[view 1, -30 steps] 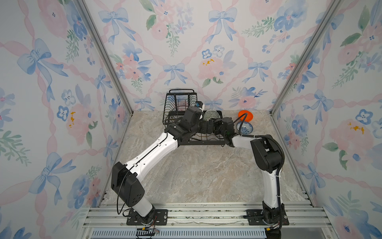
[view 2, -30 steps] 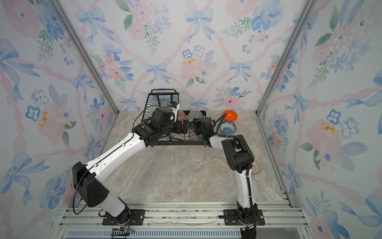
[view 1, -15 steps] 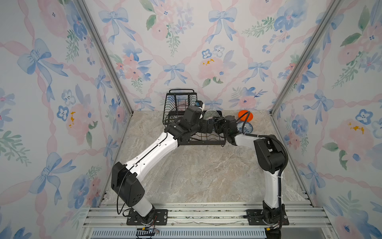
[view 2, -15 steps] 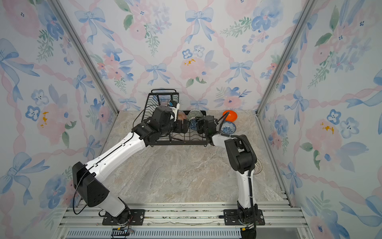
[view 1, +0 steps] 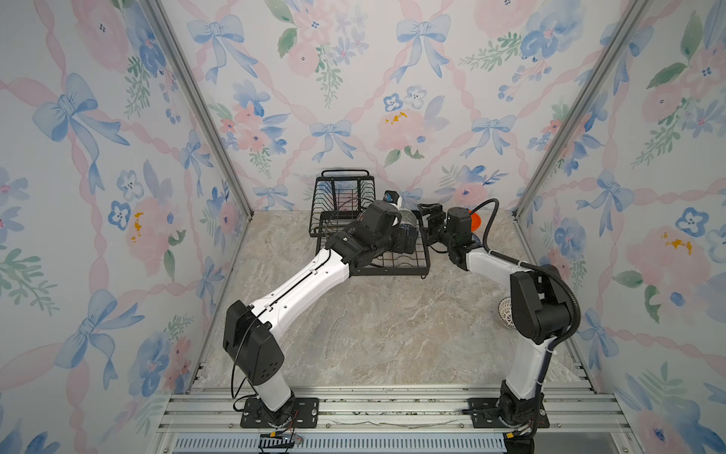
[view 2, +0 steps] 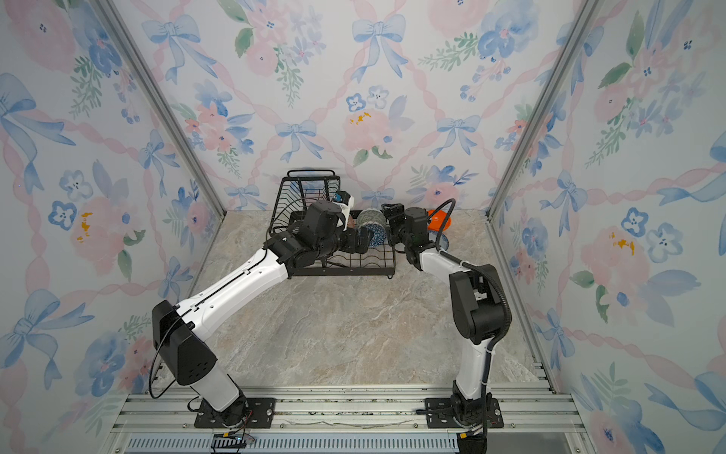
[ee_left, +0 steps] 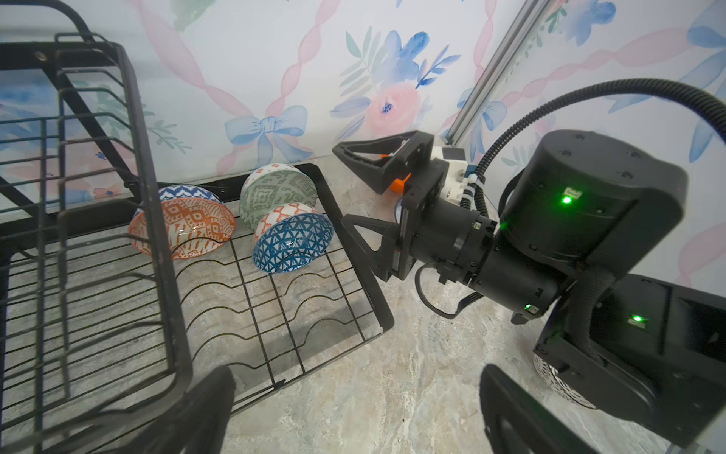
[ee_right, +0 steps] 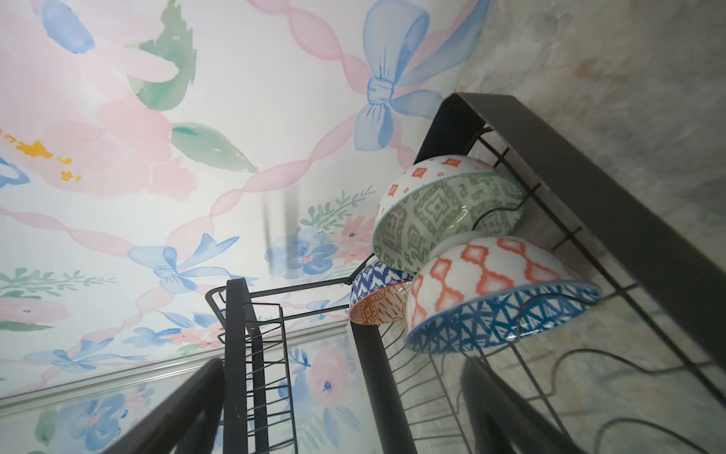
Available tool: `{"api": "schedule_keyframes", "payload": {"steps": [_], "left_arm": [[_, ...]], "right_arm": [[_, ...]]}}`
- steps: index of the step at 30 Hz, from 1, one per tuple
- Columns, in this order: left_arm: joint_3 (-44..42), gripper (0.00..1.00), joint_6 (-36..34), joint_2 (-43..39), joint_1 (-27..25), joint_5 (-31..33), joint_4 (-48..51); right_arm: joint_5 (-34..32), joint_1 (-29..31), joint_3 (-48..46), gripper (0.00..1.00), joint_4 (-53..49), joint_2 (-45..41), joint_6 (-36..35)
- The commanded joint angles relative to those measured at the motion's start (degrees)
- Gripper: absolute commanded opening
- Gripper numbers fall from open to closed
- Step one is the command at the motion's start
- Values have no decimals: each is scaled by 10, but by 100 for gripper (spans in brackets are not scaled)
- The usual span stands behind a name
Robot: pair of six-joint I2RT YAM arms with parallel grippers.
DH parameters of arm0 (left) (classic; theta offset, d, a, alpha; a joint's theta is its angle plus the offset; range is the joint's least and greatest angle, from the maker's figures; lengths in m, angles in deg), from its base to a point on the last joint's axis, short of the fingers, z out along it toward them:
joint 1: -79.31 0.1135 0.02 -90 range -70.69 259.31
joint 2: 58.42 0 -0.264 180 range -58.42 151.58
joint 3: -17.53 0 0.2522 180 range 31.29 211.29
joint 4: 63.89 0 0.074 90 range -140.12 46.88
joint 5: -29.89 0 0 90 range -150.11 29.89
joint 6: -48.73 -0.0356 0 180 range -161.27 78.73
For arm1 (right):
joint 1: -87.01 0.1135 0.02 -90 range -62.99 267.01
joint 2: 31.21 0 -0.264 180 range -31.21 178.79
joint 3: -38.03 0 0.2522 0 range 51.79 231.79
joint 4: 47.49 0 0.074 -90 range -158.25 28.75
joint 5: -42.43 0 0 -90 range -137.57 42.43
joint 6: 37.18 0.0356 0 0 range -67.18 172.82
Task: Load the bowls into the dish rack
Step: 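Open the right gripper and lift it off the bowl while the left withdraws, then move the right gripper down to the blue-floral bowl while the left follows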
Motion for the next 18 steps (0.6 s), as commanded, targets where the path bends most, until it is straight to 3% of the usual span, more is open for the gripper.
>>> {"api": "schedule_keyframes", "payload": {"steps": [1, 12, 18], "left_arm": [[24, 98, 4, 19, -12, 16, -2], [110, 98, 8, 110, -58, 43, -3], [189, 98, 24, 191, -73, 49, -2]], "right_arm": [[16, -22, -23, 97, -82, -57, -74], [-14, -119, -71, 97, -318, -207, -228], [-16, -171, -77, 97, -422, -230, -297]]}}
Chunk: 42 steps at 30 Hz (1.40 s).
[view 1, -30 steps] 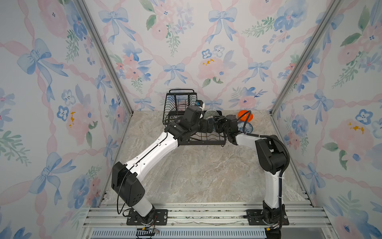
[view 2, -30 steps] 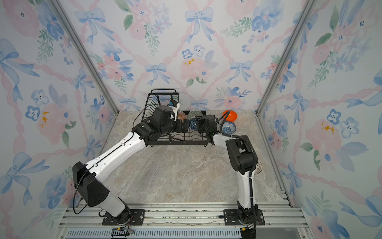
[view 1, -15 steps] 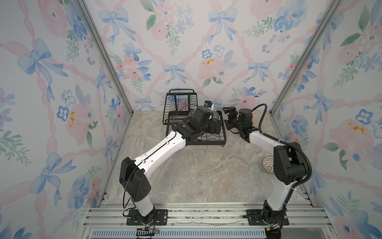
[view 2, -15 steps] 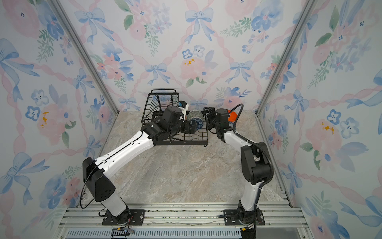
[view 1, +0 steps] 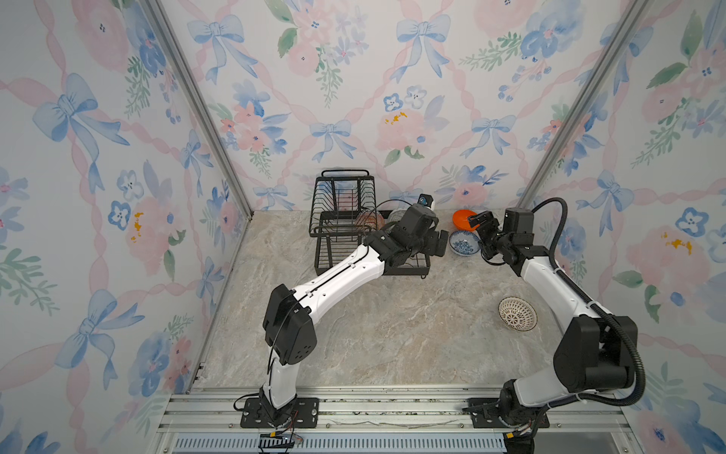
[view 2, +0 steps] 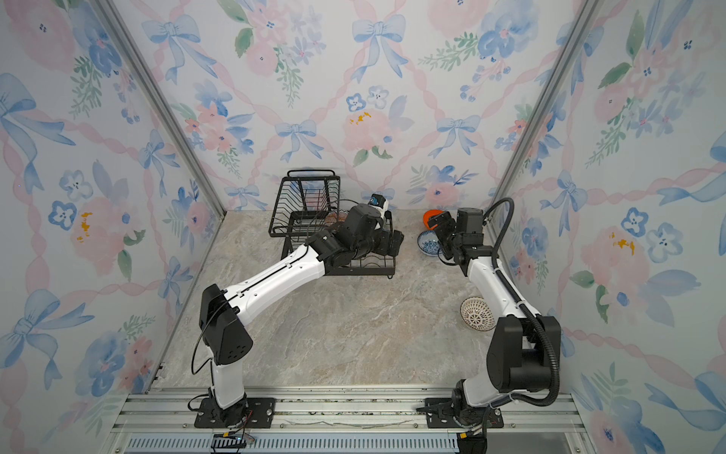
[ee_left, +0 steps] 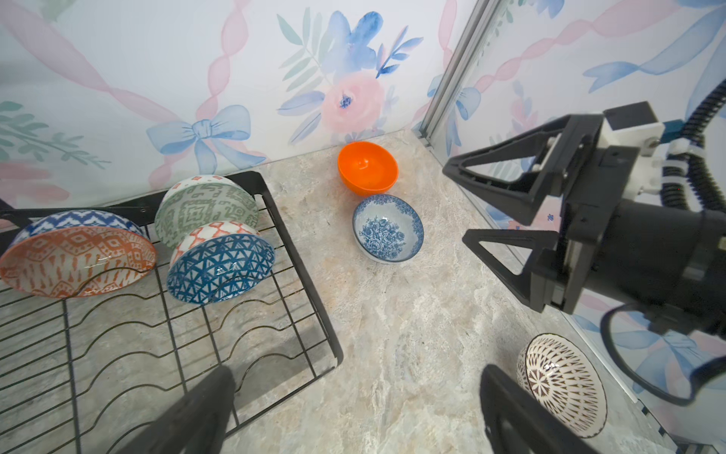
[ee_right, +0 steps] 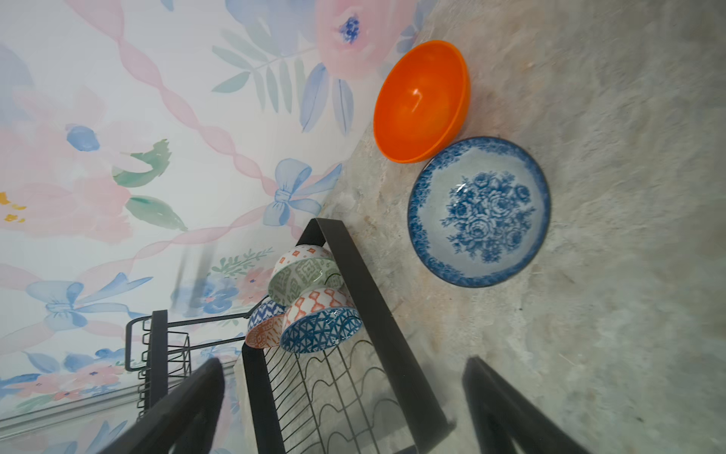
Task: Load the bowls into the dish rack
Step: 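Move the right gripper down to the blue-floral bowl while the left follows, then grasp the blue-floral bowl rim with the right gripper and tilt it up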
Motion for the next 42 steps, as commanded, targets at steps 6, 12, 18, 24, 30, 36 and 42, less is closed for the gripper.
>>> {"api": "schedule_keyframes", "payload": {"steps": [6, 12, 18, 24, 30, 36, 42], "left_arm": [[117, 98, 15, 110, -14, -4, -2], [101, 98, 14, 120, -14, -10, -2], [97, 98, 14, 119, -14, -8, -2], [101, 98, 20, 124, -10, -14, -2], [91, 98, 23, 125, -4, -24, -1], [79, 98, 27, 113, -1, -31, -1], [46, 98, 23, 88, 6, -33, -1]], "right_arm": [[49, -84, -16, 97, -126, 40, -96], [40, -97, 28, 97, -135, 102, -150], [56, -101, 91, 97, -133, 177, -166], [65, -101, 139, 90, -131, 247, -149], [71, -86, 155, 72, -117, 281, -145], [75, -80, 169, 63, -116, 307, -147], [70, -80, 185, 53, -123, 329, -157]]}}
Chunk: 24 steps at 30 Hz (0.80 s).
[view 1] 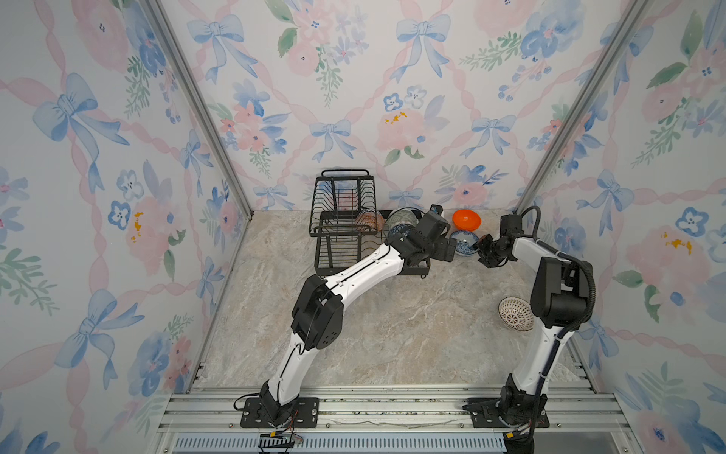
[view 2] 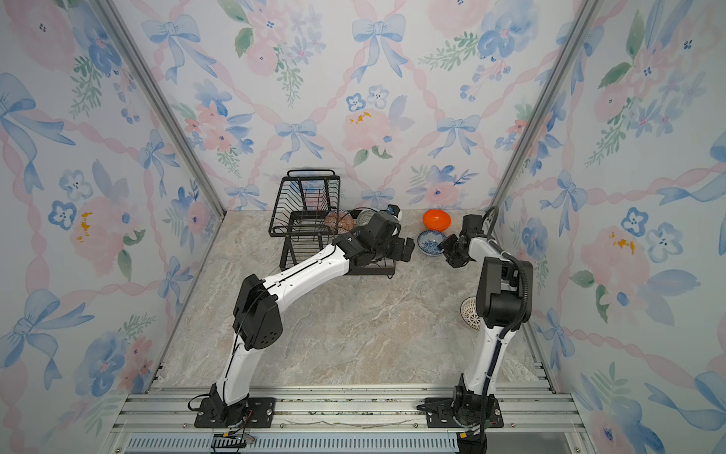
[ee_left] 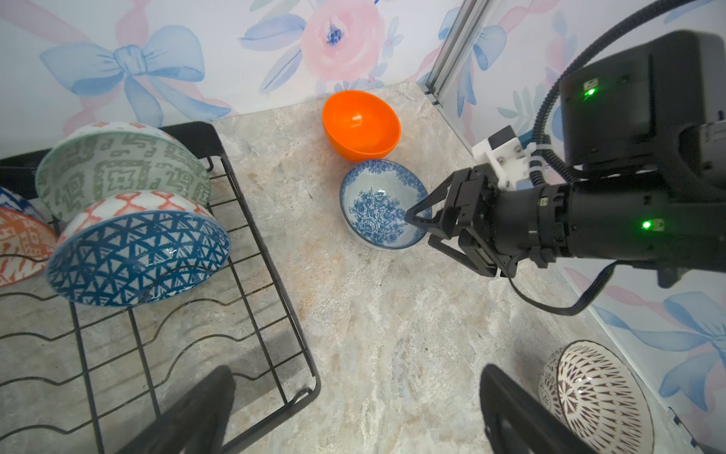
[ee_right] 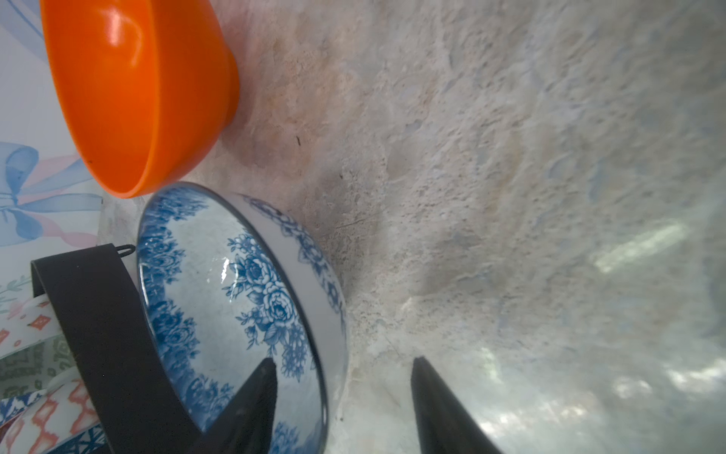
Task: Load the bowls into the dish rack
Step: 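Grasp the blue-floral bowl rim with the right gripper and tilt it up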
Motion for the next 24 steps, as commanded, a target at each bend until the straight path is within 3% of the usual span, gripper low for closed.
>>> {"api": "schedule_keyframes", "payload": {"steps": [1, 5, 13, 20, 24], "left_arm": [[-20, 98, 7, -33, 7, -6, -1], [-25, 98, 12, -34, 11, -10, -1], [-31, 98, 14, -41, 18, -27, -1], [-48, 98, 40, -60, 21, -23, -1], [-58, 98, 72, -61, 21, -31, -1]], "right_arm": [[-2, 4, 18, 51, -7, 17, -7], [-1, 5, 21, 45, -3, 28, -3], [0, 14, 36, 22, -12, 39, -8], [2, 19, 3, 6, -17, -1, -15], [1, 31, -38, 2, -13, -35, -18]]}}
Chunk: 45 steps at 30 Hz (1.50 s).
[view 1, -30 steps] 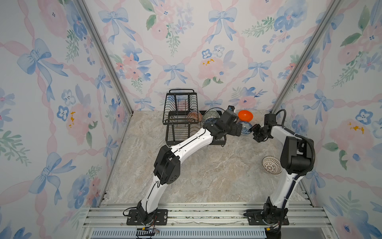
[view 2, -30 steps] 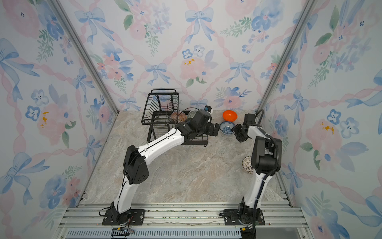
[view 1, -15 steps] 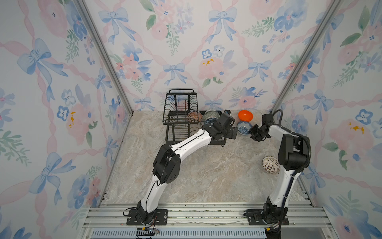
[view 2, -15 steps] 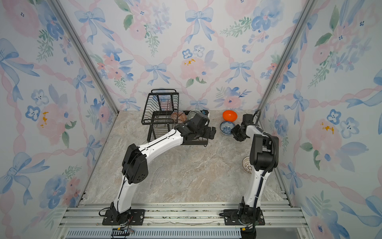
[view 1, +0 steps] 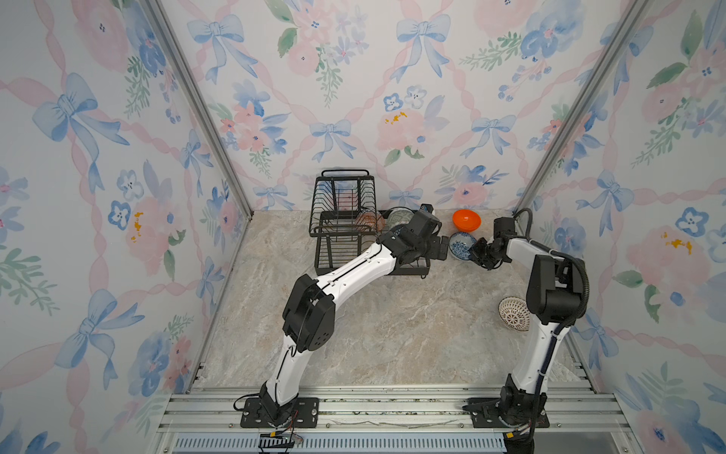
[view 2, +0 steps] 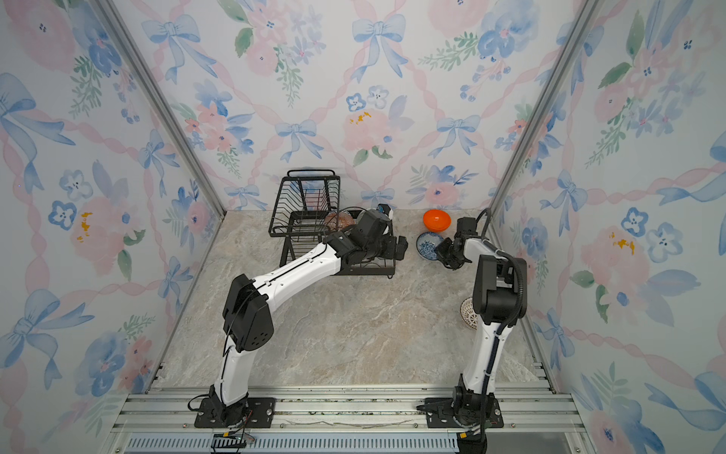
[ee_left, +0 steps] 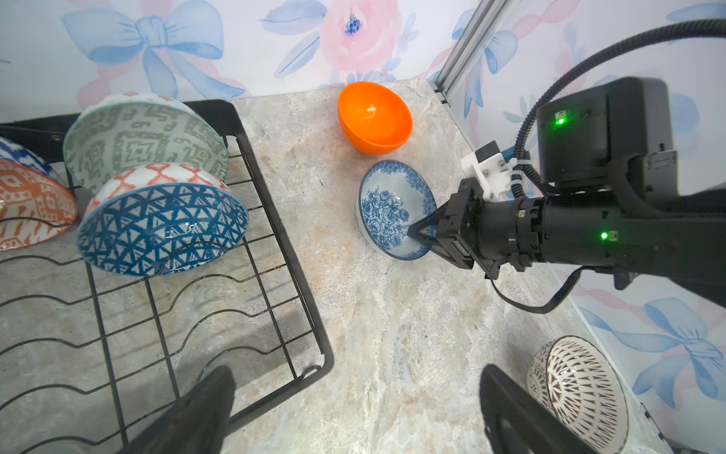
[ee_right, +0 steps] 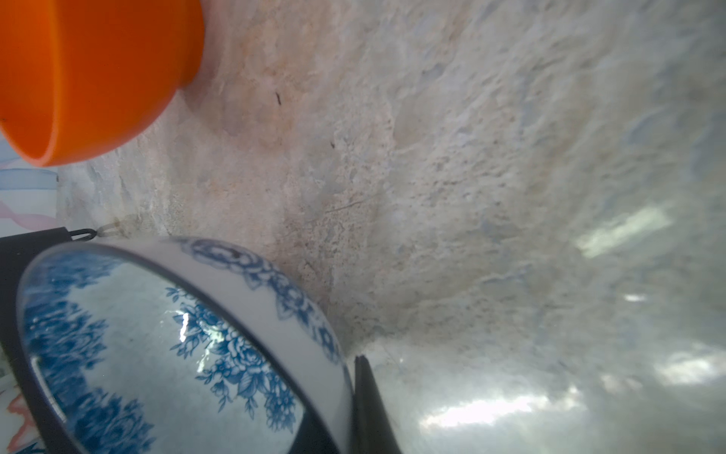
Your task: Load the bowls into the dish rack
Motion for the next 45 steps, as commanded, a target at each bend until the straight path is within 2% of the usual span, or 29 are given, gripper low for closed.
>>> {"api": "schedule_keyframes", "payload": {"steps": [1, 12, 16, 24, 29, 45], "left_arm": [[-15, 98, 39, -17, 3, -12, 0], [-33, 98, 94, -16, -1, 11, 0], [-42, 98, 110, -19, 1, 23, 0], [-63, 98, 157, -26, 21, 5, 0], [-56, 98, 172, -20, 26, -12, -1], [-30, 98, 191, -7, 39, -46, -1]], "right_arm": [[2, 16, -36, 1, -8, -55, -8], [8, 53, -124, 0, -18, -150, -23], [7, 65, -123, 0, -32, -184, -23], [-8, 103, -105, 0, -52, -265, -15], [-10, 127, -70, 0, -81, -284, -20], [-21, 175, -49, 0, -83, -302, -13]]}}
